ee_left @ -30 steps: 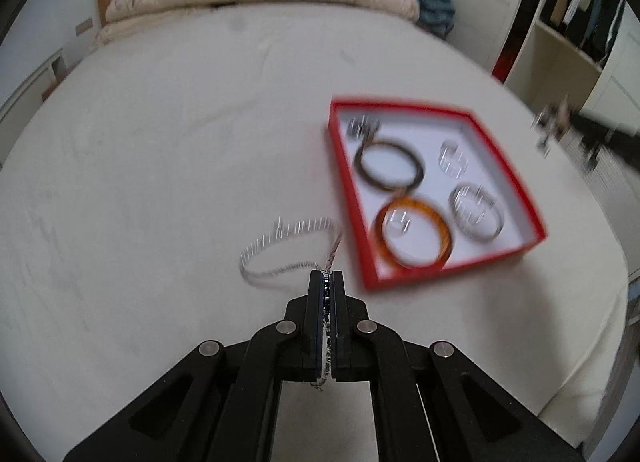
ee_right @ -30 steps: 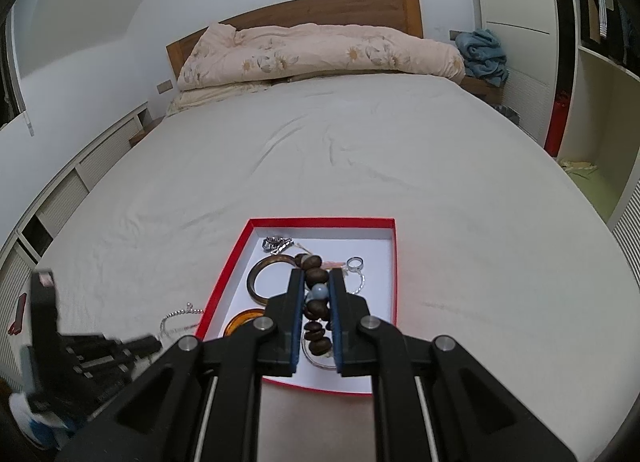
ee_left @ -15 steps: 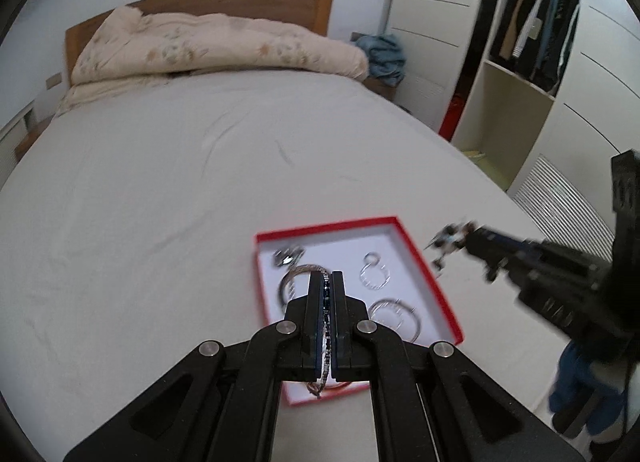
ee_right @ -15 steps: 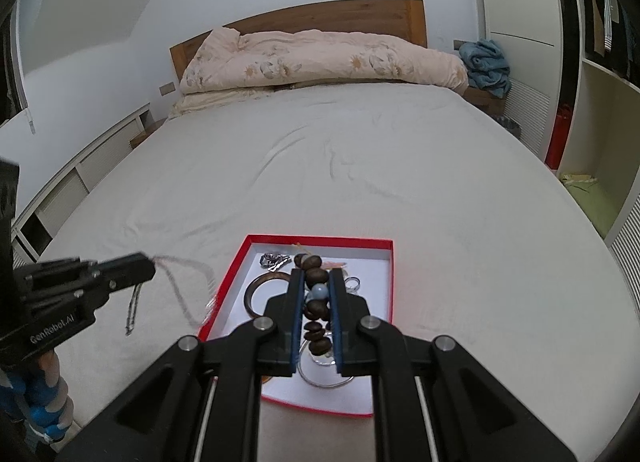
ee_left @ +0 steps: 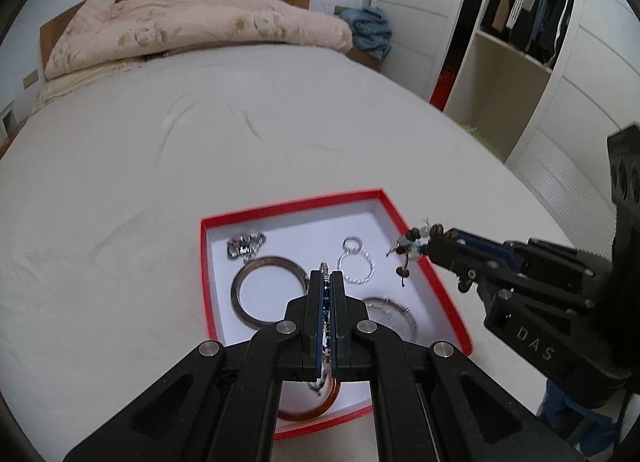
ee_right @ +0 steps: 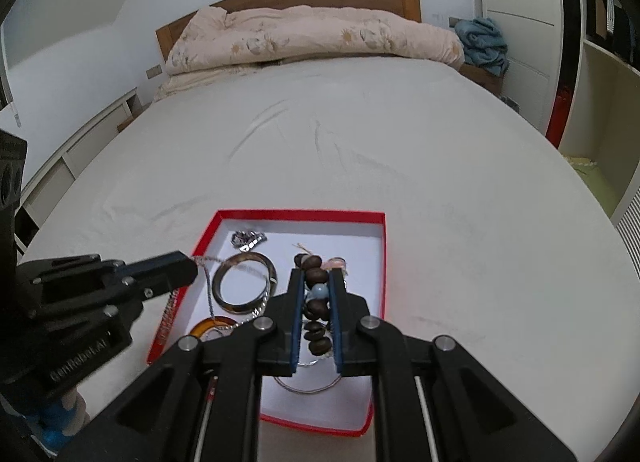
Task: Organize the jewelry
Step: 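Carry the necklace and beaded bracelet over the red box, then lower the necklace and bracelet into the box and open both tools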
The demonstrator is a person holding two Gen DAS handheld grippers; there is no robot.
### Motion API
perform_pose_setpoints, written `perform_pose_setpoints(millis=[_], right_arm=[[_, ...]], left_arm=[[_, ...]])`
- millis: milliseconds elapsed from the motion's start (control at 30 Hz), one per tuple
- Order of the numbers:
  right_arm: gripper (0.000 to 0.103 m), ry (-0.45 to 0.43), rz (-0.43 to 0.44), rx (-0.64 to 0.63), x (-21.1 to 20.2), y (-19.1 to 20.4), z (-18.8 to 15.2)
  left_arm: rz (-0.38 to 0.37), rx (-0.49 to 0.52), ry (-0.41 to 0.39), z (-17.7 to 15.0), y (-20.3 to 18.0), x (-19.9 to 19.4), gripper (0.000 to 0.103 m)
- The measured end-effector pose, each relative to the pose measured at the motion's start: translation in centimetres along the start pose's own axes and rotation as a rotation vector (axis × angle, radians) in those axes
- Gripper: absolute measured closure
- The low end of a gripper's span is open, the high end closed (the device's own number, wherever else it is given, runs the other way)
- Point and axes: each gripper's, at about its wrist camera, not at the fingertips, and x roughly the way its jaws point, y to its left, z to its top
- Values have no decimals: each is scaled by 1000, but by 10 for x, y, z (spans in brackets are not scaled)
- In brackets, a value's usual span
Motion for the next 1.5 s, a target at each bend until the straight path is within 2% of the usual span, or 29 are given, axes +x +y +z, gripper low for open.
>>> perform_pose_setpoints(millis=[400,867,933,1033,1067,1333,1500], right_arm=[[92,77,-9,18,43,-13,-14],[91,160,-25,11,59,-16,-32],[90,169,-30,10,59,-16,-33],[75,171,-36,13,53,-17,-35],[73,170,-35,14,52,-17,-35],[72,154,-50,1,26,-8,-34],[72,127,-60,11,-1,-3,-31]], left_arm=[[47,8,63,-15,8,35,101],[101,1,132,-34,20,53,100],[102,-1,135,-35,20,52,97],[104,-4,132,-35,20,47,91],[104,-5,129,-35,20,45,87],[97,-9,102,-31,15,17,67],[94,-14,68,-28,12,-12,65]])
